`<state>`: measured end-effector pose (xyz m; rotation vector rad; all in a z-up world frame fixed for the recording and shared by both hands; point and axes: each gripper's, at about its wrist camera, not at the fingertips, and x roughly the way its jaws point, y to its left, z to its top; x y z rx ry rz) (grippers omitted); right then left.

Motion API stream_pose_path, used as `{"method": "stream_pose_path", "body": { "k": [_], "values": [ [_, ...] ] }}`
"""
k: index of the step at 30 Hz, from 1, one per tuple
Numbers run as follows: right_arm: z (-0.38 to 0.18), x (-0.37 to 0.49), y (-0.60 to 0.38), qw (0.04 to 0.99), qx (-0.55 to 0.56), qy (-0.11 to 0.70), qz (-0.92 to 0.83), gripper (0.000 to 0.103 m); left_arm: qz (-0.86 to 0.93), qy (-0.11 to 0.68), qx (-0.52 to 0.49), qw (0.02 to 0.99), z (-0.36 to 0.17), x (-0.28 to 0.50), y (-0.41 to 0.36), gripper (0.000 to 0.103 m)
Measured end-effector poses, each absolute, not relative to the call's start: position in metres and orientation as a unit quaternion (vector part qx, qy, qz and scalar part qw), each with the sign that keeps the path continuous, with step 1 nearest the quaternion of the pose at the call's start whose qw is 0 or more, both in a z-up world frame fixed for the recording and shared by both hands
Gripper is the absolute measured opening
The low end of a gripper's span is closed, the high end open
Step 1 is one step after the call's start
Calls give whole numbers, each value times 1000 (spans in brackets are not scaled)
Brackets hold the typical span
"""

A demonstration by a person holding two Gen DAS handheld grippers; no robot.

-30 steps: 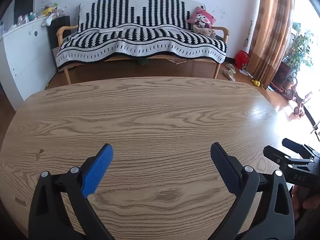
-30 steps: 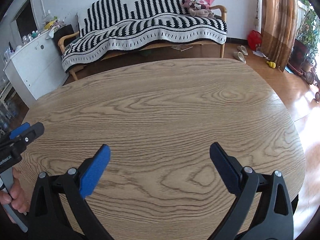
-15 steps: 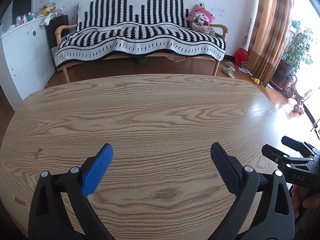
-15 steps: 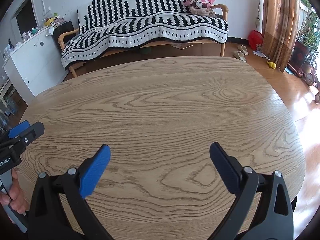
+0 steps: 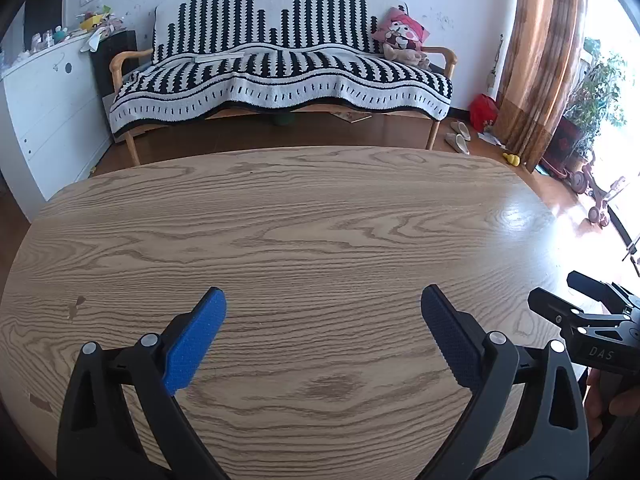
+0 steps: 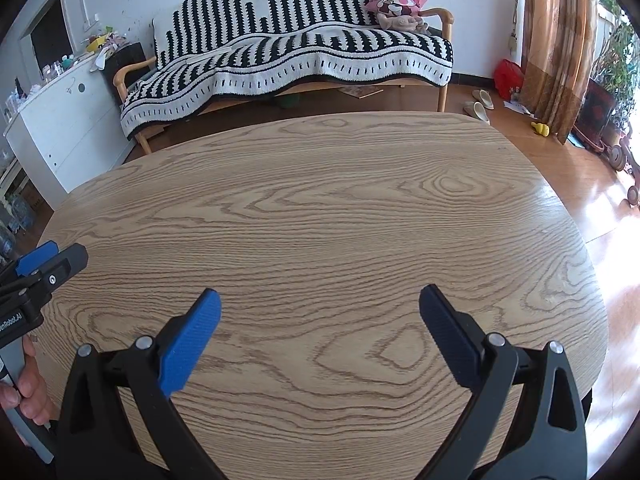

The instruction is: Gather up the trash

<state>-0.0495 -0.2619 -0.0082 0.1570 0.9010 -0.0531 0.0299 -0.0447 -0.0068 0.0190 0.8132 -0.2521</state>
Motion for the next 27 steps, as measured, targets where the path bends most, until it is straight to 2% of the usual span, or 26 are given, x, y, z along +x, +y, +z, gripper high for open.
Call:
{"method": "stream_pose_path", "body": {
  "k": [27],
  "values": [
    [-9, -52, -266, 897, 73, 436, -26, 96, -123, 407, 1, 905, -10, 32, -41, 96]
  ]
}}
